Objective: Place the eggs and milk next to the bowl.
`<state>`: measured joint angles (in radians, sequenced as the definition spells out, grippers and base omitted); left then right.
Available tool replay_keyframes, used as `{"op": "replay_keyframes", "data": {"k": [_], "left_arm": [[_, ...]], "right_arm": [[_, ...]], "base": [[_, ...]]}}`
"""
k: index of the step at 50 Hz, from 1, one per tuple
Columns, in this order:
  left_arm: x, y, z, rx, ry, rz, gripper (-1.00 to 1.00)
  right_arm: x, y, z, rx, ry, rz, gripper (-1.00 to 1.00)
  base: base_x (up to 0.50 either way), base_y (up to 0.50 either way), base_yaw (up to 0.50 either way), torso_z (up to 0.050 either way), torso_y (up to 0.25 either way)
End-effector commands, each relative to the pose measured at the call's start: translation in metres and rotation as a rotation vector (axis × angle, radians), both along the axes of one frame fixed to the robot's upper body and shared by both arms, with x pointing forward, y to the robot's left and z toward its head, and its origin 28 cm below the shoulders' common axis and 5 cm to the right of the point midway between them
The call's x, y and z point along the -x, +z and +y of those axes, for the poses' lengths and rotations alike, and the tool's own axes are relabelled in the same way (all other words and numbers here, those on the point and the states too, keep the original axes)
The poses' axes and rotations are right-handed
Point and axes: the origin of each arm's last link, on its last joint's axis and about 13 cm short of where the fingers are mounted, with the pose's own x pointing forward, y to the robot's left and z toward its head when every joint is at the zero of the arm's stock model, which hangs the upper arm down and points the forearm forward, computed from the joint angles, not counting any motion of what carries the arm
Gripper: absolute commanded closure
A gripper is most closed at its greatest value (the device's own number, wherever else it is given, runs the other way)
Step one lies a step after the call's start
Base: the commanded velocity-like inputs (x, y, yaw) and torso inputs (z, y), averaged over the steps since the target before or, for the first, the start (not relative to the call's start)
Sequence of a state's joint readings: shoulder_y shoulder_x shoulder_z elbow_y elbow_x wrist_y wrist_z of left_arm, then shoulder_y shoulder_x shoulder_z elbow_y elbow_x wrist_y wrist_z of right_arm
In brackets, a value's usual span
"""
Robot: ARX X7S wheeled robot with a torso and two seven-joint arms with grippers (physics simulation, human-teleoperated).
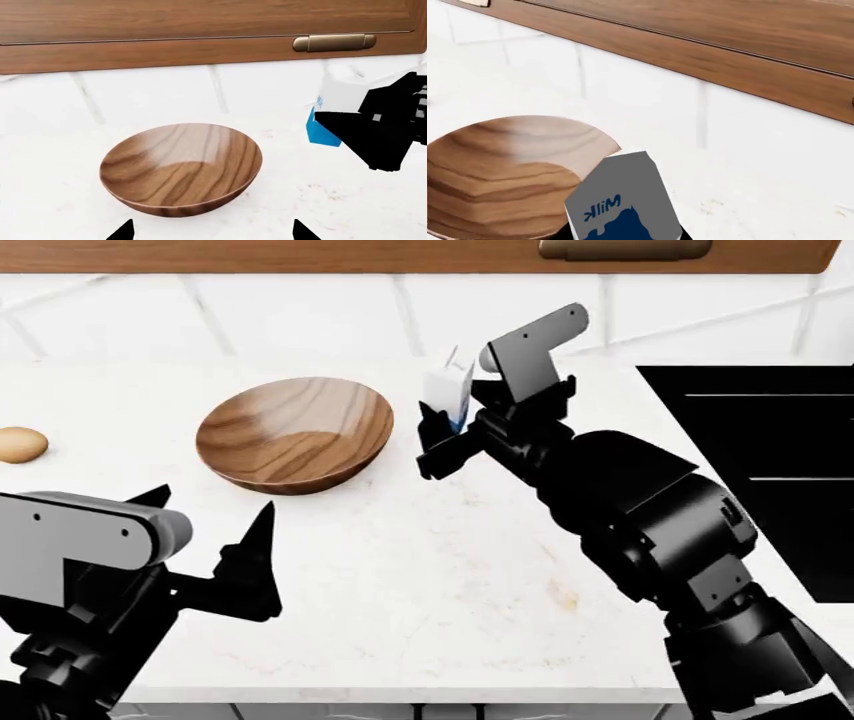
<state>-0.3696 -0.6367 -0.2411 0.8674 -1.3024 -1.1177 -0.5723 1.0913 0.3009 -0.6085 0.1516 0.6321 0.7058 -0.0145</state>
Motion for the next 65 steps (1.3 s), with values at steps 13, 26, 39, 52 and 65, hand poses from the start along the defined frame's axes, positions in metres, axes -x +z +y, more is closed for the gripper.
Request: {"op": "replay_keyframes", "data": {"k": [13,26,39,52,65], "left_arm": [[0.0,0.002,0.001,-0.006,0.015,-0.002,-1.0],[0.001,0.002,0.001,-0.007,0.014,-0.004,-1.0],[0.002,0.0,0.0,-0.003,0.006,0.002,-1.0],[0.002,-0.001,-0.001,0.002,0.005,0.001,-1.0],[0.001,-0.001,0.0,0.009,0.007,0.003,-1.0]], "right_arm": [[-0.043,0.002,0.017,-0.018,-0.006,-0.034,1.0],[-0.054,-0.018,0.019,-0.01,-0.027,0.019,1.0],[-0.056,-0.03,0.02,0.004,-0.029,0.045,1.0],[-0.056,-0.043,0.021,0.022,-0.031,0.082,1.0],[-0.059,-0.053,0.022,0.041,-0.04,0.104,1.0]], "base": [[0.0,0.0,0.0,0.0,0.002],[0.0,0.0,0.0,0.001,0.002],[0.0,0.0,0.0,0.001,0.002],[0.0,0.0,0.0,0.0,0.001],[0.0,0.0,0.0,0.001,0.002]]}}
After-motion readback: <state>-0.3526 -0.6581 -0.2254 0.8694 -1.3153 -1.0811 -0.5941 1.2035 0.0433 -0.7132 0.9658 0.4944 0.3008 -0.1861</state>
